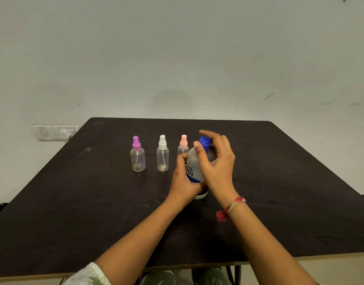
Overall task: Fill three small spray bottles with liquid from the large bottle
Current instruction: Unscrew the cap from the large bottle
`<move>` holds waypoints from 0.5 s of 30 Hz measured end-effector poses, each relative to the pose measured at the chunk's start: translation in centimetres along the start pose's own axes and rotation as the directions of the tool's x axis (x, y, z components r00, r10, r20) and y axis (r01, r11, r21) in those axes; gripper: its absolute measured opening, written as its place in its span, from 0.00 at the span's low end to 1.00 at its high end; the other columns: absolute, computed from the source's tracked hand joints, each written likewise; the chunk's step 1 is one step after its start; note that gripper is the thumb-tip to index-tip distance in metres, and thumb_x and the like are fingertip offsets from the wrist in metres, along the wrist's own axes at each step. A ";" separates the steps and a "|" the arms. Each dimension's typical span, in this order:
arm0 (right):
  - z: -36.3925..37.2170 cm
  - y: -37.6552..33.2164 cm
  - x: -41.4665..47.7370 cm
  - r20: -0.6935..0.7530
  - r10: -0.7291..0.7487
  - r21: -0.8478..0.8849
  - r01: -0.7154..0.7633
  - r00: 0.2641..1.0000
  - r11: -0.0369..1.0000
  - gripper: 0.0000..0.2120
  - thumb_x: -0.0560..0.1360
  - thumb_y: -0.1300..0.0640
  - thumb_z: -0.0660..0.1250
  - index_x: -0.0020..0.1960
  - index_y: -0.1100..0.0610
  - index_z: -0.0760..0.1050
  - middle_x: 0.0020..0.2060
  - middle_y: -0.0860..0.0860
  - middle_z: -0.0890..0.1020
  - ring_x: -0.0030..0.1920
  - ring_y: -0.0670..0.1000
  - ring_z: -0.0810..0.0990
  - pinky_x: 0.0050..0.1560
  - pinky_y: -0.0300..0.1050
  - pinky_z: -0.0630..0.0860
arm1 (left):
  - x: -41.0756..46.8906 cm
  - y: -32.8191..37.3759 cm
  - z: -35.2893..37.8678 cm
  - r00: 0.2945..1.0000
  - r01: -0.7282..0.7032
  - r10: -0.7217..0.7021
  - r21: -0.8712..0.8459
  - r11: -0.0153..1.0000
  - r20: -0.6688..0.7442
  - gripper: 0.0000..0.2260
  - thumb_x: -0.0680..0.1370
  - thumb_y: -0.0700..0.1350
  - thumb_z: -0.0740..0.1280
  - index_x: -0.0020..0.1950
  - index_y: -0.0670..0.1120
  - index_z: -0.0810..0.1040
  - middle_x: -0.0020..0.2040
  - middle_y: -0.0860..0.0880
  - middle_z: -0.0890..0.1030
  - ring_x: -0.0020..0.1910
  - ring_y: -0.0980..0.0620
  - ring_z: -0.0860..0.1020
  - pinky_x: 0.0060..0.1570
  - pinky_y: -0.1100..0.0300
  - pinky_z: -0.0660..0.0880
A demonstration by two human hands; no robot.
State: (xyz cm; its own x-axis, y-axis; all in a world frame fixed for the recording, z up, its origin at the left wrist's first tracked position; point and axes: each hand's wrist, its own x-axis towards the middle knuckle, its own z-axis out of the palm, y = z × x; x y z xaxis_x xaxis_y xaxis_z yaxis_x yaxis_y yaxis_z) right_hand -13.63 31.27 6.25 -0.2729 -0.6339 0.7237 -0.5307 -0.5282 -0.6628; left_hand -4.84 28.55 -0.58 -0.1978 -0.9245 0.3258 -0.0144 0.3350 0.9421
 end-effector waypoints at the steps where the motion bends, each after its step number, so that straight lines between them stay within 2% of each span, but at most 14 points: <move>1: -0.1 0.0 -0.2 0.018 0.007 0.025 -0.007 1.000 1.000 0.14 0.76 0.56 0.67 0.61 0.53 0.73 0.47 0.48 0.77 0.48 0.41 0.77 0.49 0.30 0.73 | 0.0 0.1 0.0 1.000 0.001 -0.001 0.004 1.000 -0.005 0.35 0.58 0.50 0.76 0.61 0.52 0.65 0.55 0.53 0.78 0.54 0.57 0.79 0.53 0.57 0.79; 3: 0.0 -0.2 -0.3 0.065 0.022 0.057 -0.025 0.998 0.998 0.14 0.77 0.52 0.61 0.62 0.51 0.69 0.47 0.48 0.78 0.48 0.43 0.78 0.49 0.36 0.77 | 0.0 0.1 0.0 1.000 -0.001 0.002 0.013 1.000 -0.013 0.33 0.59 0.47 0.77 0.58 0.57 0.65 0.53 0.54 0.78 0.52 0.59 0.80 0.51 0.60 0.78; 5: 0.1 -0.3 -0.3 0.072 0.014 0.047 -0.017 0.997 0.999 0.12 0.75 0.51 0.58 0.57 0.52 0.69 0.48 0.49 0.79 0.47 0.43 0.79 0.48 0.39 0.78 | 0.0 0.0 -0.1 1.000 -0.004 0.004 0.018 1.000 -0.011 0.32 0.60 0.42 0.78 0.57 0.57 0.65 0.53 0.53 0.78 0.51 0.59 0.80 0.49 0.61 0.78; 8: 0.4 -0.5 0.1 0.019 0.007 -0.007 -0.007 1.000 1.000 0.12 0.73 0.49 0.67 0.51 0.54 0.71 0.48 0.48 0.74 0.46 0.39 0.75 0.46 0.30 0.74 | -0.1 0.2 -0.1 1.000 -0.009 0.009 0.003 1.000 -0.002 0.34 0.58 0.46 0.77 0.60 0.53 0.65 0.54 0.52 0.78 0.53 0.57 0.79 0.50 0.61 0.78; 10: 0.5 -0.5 0.5 -0.013 0.048 -0.047 -0.049 0.999 0.998 0.13 0.71 0.50 0.73 0.48 0.53 0.71 0.47 0.46 0.69 0.46 0.37 0.73 0.45 0.26 0.71 | -0.2 0.2 0.0 1.000 -0.007 0.007 -0.014 1.000 0.011 0.37 0.58 0.49 0.75 0.63 0.49 0.64 0.56 0.51 0.78 0.55 0.57 0.79 0.53 0.60 0.78; 13: 0.4 -0.5 0.7 -0.010 0.082 -0.021 -0.083 0.997 0.996 0.11 0.70 0.53 0.74 0.46 0.52 0.73 0.45 0.45 0.71 0.46 0.38 0.74 0.46 0.26 0.71 | -0.2 0.2 0.0 1.000 -0.012 0.012 -0.023 1.000 0.006 0.36 0.58 0.50 0.75 0.62 0.48 0.65 0.56 0.50 0.77 0.56 0.55 0.79 0.53 0.58 0.78; 15: 0.1 -0.4 0.4 -0.009 0.041 -0.020 -0.041 0.999 0.999 0.08 0.72 0.54 0.72 0.48 0.53 0.76 0.45 0.47 0.75 0.46 0.40 0.75 0.47 0.27 0.71 | -0.2 0.2 0.0 1.000 -0.015 0.015 -0.015 1.000 0.002 0.36 0.58 0.49 0.76 0.62 0.49 0.65 0.55 0.50 0.78 0.54 0.55 0.79 0.52 0.58 0.78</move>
State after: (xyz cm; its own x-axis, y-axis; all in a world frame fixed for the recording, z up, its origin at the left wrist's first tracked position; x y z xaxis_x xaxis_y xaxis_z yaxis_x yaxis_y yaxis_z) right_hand -13.44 31.20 6.82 -0.3014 -0.6500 0.6976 -0.5348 -0.4905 -0.6881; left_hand -4.79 28.80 -0.47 -0.1998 -0.9189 0.3401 0.0029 0.3465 0.9380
